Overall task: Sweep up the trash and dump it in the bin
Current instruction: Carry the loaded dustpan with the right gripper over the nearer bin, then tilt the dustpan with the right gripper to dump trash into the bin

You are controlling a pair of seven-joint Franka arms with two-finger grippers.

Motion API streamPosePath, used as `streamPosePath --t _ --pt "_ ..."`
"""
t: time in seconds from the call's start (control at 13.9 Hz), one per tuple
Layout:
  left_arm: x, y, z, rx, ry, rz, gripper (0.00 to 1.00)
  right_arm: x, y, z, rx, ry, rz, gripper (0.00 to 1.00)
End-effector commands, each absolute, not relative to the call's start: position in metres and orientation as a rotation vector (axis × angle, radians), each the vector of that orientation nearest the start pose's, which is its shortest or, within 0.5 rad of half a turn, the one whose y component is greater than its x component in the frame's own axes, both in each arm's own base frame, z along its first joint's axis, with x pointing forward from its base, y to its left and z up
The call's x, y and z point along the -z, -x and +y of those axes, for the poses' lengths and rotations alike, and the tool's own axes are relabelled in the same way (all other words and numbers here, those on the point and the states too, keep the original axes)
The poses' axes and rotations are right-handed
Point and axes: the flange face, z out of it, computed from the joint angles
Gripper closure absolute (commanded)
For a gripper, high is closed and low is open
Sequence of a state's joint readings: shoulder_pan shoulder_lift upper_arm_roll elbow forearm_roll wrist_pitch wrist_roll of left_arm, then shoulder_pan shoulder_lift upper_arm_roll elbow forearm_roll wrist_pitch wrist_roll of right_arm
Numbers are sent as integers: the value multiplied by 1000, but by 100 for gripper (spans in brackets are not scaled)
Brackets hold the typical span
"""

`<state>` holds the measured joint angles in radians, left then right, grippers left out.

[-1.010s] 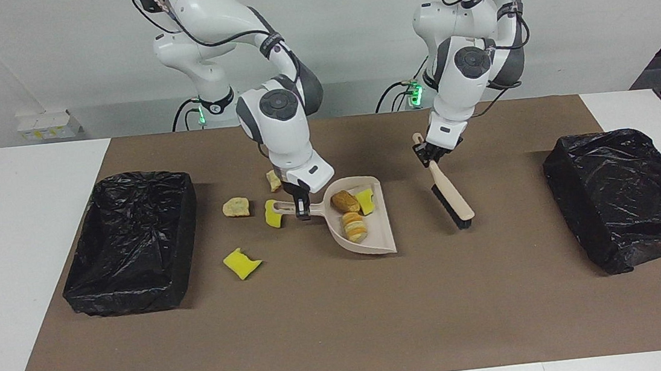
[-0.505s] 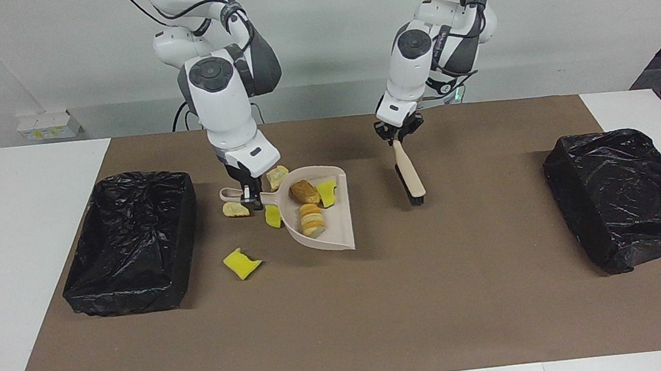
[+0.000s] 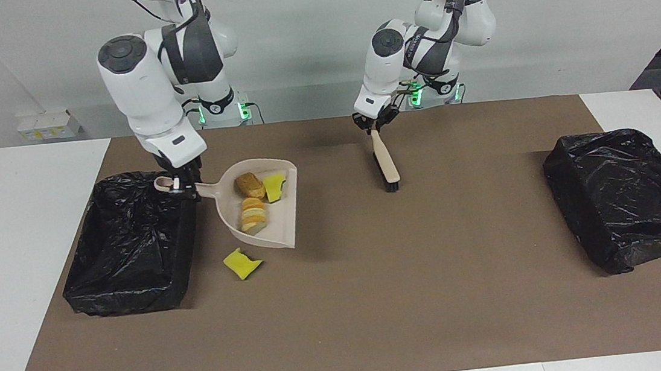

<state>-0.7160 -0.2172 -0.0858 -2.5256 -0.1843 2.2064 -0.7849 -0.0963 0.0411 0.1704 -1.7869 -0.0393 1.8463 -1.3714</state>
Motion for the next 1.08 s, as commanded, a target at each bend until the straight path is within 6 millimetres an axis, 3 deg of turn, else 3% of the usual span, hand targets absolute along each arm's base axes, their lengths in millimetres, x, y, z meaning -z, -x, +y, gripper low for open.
streamPosePath --t 0.0,0.07,0.14,0.22,0.29,0.43,0.58,0.87,0.94,1.01 --pt "-345 -292 -302 -247 3161 -193 70 -539 -563 -11 5 2385 -2067 100" --pt "-347 -298 -303 -248 3166 -209 24 -538 -559 -30 -4 2376 -2072 100" --pt "-350 -308 -305 -256 3164 -230 9 -539 -553 -51 -11 2380 -2070 100" --pt "-355 -324 -307 -240 3178 -259 0 -534 -544 -71 -48 2379 -2078 100" --pt "-364 -341 -308 -224 3190 -295 0 -532 -534 -100 -55 2390 -2082 100" --pt "-379 -373 -291 -171 3223 -291 0 -535 -527 -150 -80 2374 -2180 100" --pt "-393 -405 -260 -128 3252 -241 0 -541 -525 -183 -91 2360 -2312 100" --pt "-408 -464 -198 -152 3253 -115 0 -545 -530 -195 -420 2393 -2471 100" --pt "-414 -481 -182 -116 3239 -96 0 -546 -533 -189 -480 2421 -2478 100" --pt "-417 -499 -163 -103 3221 -87 0 -547 -540 -167 -535 2431 -2509 100"
